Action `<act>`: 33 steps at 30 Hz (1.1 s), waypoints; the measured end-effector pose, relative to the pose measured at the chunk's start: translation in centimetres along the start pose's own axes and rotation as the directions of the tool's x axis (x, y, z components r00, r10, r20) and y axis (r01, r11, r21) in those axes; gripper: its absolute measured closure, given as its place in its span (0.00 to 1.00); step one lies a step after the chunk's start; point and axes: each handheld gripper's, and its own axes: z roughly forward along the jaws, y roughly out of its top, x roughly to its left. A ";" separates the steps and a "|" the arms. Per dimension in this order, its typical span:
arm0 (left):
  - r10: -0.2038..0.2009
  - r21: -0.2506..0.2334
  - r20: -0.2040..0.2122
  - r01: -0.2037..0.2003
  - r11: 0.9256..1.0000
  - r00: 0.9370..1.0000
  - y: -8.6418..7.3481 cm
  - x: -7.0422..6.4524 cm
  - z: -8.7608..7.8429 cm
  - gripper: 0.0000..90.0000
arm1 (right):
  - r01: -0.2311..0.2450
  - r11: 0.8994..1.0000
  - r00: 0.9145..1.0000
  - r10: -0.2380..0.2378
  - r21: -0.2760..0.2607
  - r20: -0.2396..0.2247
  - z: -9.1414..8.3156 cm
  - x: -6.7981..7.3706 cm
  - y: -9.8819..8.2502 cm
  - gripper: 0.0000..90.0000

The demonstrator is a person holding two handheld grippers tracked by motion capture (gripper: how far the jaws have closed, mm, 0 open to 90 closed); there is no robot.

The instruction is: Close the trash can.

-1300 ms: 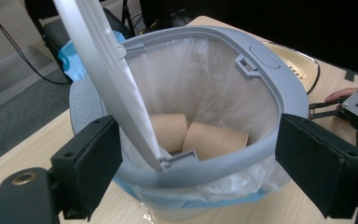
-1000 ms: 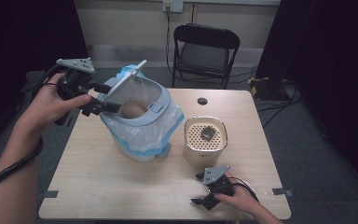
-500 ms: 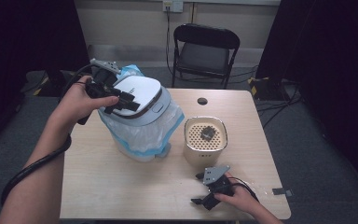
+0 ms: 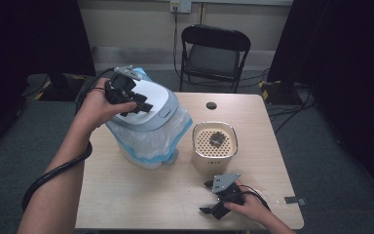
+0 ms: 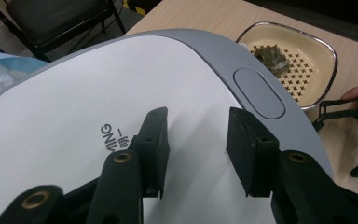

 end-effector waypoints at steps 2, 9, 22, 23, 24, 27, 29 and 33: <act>-0.002 0.022 -0.031 0.003 1.000 1.000 0.1 -0.2 0.0 0.48 | -0.002 1.000 1.000 0.002 0.000 0.001 0.0 0.0 0.0 0.12; -0.022 -0.039 -0.012 0.021 0.999 1.000 -1.8 -0.6 -2.2 0.21 | -0.004 1.000 1.000 0.004 0.001 0.002 0.0 0.0 0.0 0.12; -0.110 -0.120 -0.014 0.107 0.987 0.994 -6.7 -1.1 -6.4 0.20 | -0.001 1.000 1.000 0.001 -0.001 0.003 0.0 0.0 0.0 0.12; -0.106 -0.118 -0.015 0.104 0.988 0.994 -7.0 -1.1 -6.6 0.19 | 0.001 1.000 1.000 -0.001 -0.003 0.003 0.0 0.0 0.0 0.12; -0.113 -0.115 -0.012 0.111 0.987 0.994 -7.5 -1.3 -6.8 0.19 | 0.000 1.000 1.000 0.000 -0.002 0.003 0.0 0.0 0.0 0.12; -0.111 -0.115 -0.015 0.109 0.987 0.994 -8.6 -1.7 -7.0 0.19 | -0.001 1.000 1.000 0.001 -0.001 0.003 0.0 0.0 0.0 0.12; -0.115 -0.120 -0.005 0.113 0.986 0.993 -9.6 -2.1 -7.1 0.19 | 0.000 1.000 1.000 0.000 -0.002 0.003 0.0 0.0 0.0 0.12; -0.131 -0.113 -0.005 0.129 0.985 0.991 -11.6 -2.5 -6.7 0.18 | -0.002 1.000 1.000 0.002 -0.001 0.003 0.0 0.0 0.0 0.12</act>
